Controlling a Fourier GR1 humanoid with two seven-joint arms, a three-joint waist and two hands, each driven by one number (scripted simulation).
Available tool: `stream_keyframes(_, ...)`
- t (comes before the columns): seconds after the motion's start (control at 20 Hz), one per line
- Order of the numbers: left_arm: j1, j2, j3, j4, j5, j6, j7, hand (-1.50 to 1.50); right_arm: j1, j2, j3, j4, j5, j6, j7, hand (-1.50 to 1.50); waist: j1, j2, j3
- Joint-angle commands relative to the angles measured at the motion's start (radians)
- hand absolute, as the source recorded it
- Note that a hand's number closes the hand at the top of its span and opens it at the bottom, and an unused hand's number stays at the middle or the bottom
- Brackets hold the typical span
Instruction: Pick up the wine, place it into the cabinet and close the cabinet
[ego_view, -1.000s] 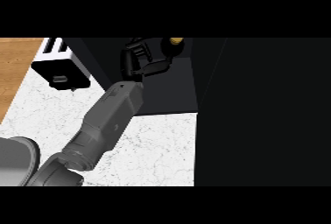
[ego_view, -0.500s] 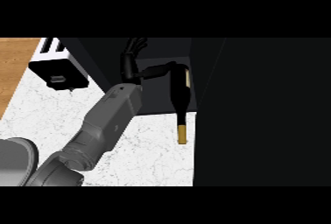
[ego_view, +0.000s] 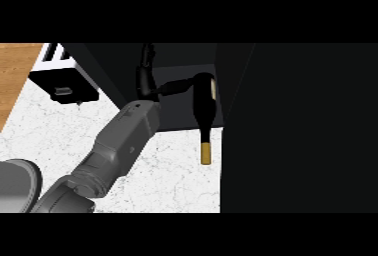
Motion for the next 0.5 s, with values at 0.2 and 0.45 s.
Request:
stream_keyframes(0.2,0.028,0.05,0.03,0.005,0.007,-0.055,-0.035,-1.5,0.053,0.008,0.011,-0.041,-0.023,0.03,-0.046,-1.5,0.0,0.009,-0.004)
stream_keyframes(0.45,0.07,0.044,0.023,0.006,-0.003,-0.111,-0.078,-1.5,0.022,0.012,0.024,-0.013,-0.007,0.018,-0.034,-1.5,0.006,0.011,-0.005)
